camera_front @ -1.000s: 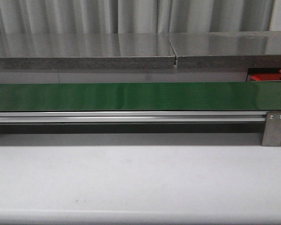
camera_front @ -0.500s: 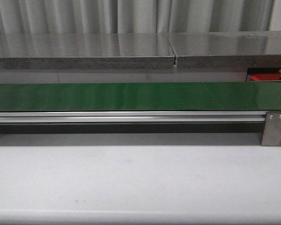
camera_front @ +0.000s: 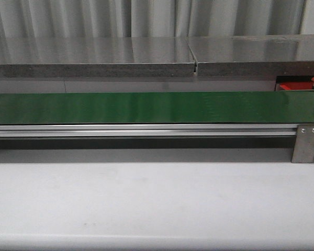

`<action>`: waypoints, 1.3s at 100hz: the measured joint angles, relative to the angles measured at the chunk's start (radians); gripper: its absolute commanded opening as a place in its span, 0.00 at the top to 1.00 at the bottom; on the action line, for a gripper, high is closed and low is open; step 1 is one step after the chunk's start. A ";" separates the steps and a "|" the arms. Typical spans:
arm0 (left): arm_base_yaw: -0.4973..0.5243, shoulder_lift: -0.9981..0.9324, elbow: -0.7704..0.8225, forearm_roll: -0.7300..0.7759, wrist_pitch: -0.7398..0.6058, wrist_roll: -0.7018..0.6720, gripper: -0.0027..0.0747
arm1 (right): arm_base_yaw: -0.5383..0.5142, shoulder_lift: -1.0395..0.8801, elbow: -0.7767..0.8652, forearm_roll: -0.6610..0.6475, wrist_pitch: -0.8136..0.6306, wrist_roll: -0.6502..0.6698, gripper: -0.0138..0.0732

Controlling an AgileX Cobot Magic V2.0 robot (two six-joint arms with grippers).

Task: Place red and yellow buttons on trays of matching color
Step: 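Set the yellow button on the belt and open the left gripper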

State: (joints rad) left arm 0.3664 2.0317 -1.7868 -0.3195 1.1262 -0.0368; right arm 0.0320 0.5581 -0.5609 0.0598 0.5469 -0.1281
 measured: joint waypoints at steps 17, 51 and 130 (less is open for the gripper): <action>0.000 0.004 0.000 0.001 0.003 0.006 0.35 | 0.000 0.000 0.000 0.000 0.000 0.000 0.98; 0.000 0.004 -0.020 -0.076 0.021 0.021 0.21 | 0.000 0.000 0.000 0.000 0.000 0.000 0.98; 0.115 0.004 -0.113 0.091 0.034 0.031 0.21 | 0.000 0.000 0.000 0.000 0.000 0.000 0.98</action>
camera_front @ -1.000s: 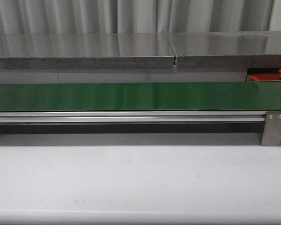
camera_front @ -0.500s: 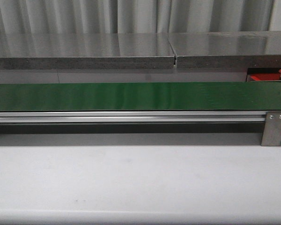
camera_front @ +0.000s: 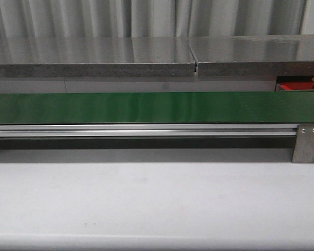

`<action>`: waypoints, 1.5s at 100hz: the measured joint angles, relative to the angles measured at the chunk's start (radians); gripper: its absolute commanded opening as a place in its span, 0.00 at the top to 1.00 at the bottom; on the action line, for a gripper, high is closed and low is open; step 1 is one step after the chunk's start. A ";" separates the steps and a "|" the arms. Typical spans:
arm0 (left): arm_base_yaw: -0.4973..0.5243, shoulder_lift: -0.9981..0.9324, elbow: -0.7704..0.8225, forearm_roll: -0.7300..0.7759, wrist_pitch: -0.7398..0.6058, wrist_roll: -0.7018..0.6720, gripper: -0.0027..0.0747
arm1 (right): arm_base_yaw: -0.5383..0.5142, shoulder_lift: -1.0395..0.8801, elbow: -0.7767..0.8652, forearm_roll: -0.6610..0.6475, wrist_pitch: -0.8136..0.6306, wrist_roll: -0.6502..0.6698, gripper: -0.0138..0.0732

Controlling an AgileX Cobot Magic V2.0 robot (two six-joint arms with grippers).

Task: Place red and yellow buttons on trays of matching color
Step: 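Set the yellow button on the belt and open the left gripper, then grasp a red button from the cluster with the left gripper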

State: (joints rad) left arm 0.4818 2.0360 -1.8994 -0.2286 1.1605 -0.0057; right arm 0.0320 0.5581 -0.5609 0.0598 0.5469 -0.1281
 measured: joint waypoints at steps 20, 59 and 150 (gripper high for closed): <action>0.041 0.002 0.040 0.034 -0.056 0.000 0.21 | 0.000 0.000 0.000 0.000 0.000 0.000 0.98; 0.045 0.125 0.042 0.070 -0.118 0.000 0.21 | 0.000 0.000 0.000 0.000 0.000 0.000 0.98; 0.045 0.177 0.042 0.060 -0.323 0.000 0.24 | 0.000 0.000 0.000 0.000 0.000 0.000 0.98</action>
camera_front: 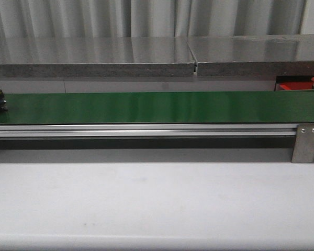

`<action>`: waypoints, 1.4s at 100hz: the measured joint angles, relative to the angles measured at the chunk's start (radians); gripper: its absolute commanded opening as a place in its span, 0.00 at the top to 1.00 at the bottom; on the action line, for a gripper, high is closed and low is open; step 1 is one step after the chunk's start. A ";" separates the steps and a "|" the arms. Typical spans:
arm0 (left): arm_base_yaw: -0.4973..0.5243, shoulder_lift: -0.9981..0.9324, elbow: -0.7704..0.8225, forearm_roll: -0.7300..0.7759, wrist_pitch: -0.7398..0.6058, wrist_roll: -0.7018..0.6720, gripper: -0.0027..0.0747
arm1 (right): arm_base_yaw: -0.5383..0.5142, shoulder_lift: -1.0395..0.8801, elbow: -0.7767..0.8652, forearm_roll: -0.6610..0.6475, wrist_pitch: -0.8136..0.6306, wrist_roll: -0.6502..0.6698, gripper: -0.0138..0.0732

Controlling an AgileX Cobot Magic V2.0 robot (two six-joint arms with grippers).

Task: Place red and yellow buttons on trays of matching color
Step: 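Grasp a red button from the cluster with the left gripper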

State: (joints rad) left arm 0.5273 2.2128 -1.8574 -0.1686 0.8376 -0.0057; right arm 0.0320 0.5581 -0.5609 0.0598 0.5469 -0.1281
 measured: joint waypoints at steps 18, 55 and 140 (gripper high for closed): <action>0.000 0.002 0.000 -0.005 -0.001 0.000 0.24 | 0.000 0.000 0.000 0.000 0.000 0.000 0.98; 0.000 0.056 0.000 -0.040 0.009 0.006 0.39 | 0.000 0.000 0.000 0.000 0.000 0.000 0.98; 0.000 -0.211 0.099 -0.029 0.004 0.041 0.73 | 0.000 0.000 0.000 0.000 0.000 0.000 0.98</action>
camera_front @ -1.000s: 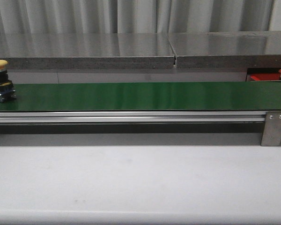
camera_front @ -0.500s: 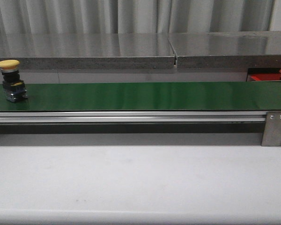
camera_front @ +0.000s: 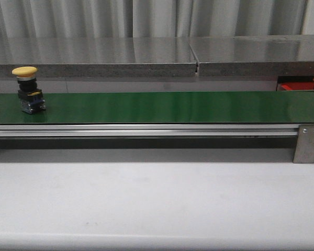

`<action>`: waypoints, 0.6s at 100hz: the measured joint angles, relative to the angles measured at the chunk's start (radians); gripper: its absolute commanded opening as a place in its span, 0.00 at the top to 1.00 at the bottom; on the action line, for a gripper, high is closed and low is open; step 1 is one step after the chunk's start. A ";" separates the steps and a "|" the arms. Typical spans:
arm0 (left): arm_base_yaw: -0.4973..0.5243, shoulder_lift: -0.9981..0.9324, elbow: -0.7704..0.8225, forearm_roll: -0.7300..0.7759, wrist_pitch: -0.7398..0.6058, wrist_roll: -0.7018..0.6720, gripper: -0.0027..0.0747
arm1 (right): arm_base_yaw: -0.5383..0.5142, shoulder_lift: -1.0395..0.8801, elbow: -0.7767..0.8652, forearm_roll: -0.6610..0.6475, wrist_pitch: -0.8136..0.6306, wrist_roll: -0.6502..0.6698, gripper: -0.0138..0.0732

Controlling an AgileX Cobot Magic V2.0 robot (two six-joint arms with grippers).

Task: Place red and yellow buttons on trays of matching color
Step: 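Grasp a red button from the cluster with the left gripper, then set the red button on the belt and raise the left gripper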

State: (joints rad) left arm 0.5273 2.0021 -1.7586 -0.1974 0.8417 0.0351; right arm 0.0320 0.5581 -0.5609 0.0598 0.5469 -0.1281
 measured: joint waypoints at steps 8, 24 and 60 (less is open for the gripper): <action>0.000 -0.060 0.052 -0.015 0.000 0.002 0.73 | 0.000 0.000 0.000 0.000 0.000 0.000 0.98; -0.002 -0.165 0.163 -0.062 -0.018 0.007 0.73 | 0.000 0.000 0.000 0.000 0.000 0.000 0.98; -0.121 -0.212 0.226 -0.068 -0.027 0.040 0.73 | 0.000 0.000 0.000 0.000 0.000 0.000 0.98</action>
State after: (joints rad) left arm 0.4066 1.7899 -1.5321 -0.2651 0.8151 0.0751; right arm 0.0320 0.5581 -0.5609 0.0598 0.5469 -0.1281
